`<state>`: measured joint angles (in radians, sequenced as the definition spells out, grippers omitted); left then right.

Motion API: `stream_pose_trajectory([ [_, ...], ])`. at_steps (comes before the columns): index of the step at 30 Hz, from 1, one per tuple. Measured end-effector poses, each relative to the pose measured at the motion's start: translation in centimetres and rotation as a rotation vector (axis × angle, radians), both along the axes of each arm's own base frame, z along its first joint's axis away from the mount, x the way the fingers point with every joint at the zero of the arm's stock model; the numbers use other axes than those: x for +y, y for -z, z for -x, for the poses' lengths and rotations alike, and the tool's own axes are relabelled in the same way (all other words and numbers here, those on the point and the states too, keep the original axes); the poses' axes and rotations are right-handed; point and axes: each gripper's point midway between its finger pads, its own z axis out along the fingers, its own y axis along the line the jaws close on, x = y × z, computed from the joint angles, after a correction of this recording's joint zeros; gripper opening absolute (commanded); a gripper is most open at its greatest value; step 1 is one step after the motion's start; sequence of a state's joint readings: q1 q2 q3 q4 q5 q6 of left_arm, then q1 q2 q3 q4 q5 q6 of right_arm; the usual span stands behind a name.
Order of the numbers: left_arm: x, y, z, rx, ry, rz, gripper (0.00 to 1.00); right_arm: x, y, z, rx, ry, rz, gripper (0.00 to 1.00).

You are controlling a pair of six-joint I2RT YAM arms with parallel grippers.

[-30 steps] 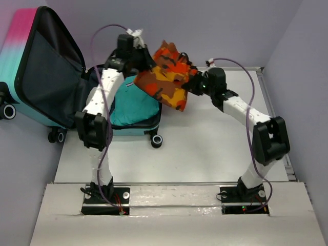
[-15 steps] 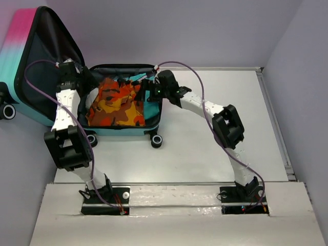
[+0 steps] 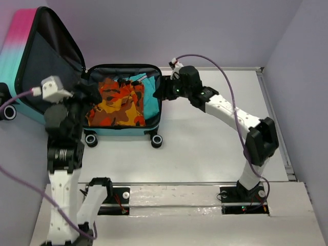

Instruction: Pack the luggage

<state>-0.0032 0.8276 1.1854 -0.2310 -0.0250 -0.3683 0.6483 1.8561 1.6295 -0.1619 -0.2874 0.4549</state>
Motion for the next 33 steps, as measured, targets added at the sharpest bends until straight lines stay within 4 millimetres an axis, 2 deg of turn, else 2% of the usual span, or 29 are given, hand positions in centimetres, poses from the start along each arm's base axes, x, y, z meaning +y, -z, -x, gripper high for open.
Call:
stream_pose_trajectory([
  [1, 0.6, -0.1, 1.8, -0.031, -0.035, 0.003, 0.99, -0.7, -0.8, 0.8, -0.013, 0.004, -0.006, 0.4],
  [3, 3.2, 0.3, 5.7, -0.075, -0.182, 0.012, 0.98, -2.1, -2.5, 2.4, -0.059, 0.006, -0.02, 0.43],
  [5, 5.4, 0.4, 8.3, -0.099, -0.309, 0.019, 0.98, -3.8, -3.5, 4.4, -0.096, 0.006, -0.031, 0.45],
  [7, 8.5, 1.7, 9.6, -0.063, -0.493, 0.005, 0.98, -4.8, -3.7, 5.7, -0.112, 0.003, -0.035, 0.45],
  [9, 9.9, 4.1, 9.1, 0.021, -0.582, -0.027, 0.98, -5.1, -3.1, 6.2, -0.112, -0.007, -0.033, 0.45],
  [12, 12.3, 8.5, 7.0, 0.216, -0.691, -0.098, 0.95, -5.1, -0.6, 7.1, -0.079, -0.036, -0.015, 0.45],
  [14, 14.6, 10.5, 6.0, 0.317, -0.772, -0.118, 0.9, -5.4, 2.0, 7.9, -0.032, -0.058, 0.015, 0.45],
  [16, 16.2, 12.4, 5.1, 0.41, -0.825, -0.134, 0.87, -5.5, 3.1, 8.3, -0.012, -0.071, 0.029, 0.46],
  [17, 16.9, 13.5, 4.7, 0.461, -0.844, -0.142, 0.82, -5.5, 3.8, 8.6, -0.001, -0.08, 0.036, 0.46],
  [19, 17.6, 14.4, 4.8, 0.503, -0.874, -0.153, 0.81, -5.5, 4.3, 8.9, 0.006, -0.094, 0.041, 0.46],
  [22, 18.3, 13.8, 5.5, 0.493, -0.921, -0.153, 0.77, -5.5, 4.7, 9.3, 0.011, -0.116, 0.041, 0.46],
  [26, 19.1, 11.2, 5.4, 0.442, -0.964, -0.144, 0.55, -5.4, 5.1, 9.6, 0.007, -0.138, 0.04, 0.46],
  [27, 19.2, 10.2, 5.1, 0.42, -0.966, -0.139, 0.46, -5.4, 5.3, 9.8, 0.01, -0.142, 0.044, 0.46],
  [29, 19.3, 8.5, 4.8, 0.386, -0.97, -0.137, 0.35, -5.6, 5.9, 9.9, 0.016, -0.144, 0.052, 0.45],
  [31, 19.3, 7.7, 4.8, 0.369, -0.971, -0.134, 0.29, -5.6, 6.2, 10.0, 0.022, -0.145, 0.057, 0.45],
  [33, 19.3, 7.0, 4.9, 0.356, -0.978, -0.14, 0.18, -5.7, 6.3, 10.0, 0.022, -0.146, 0.059, 0.45],
])
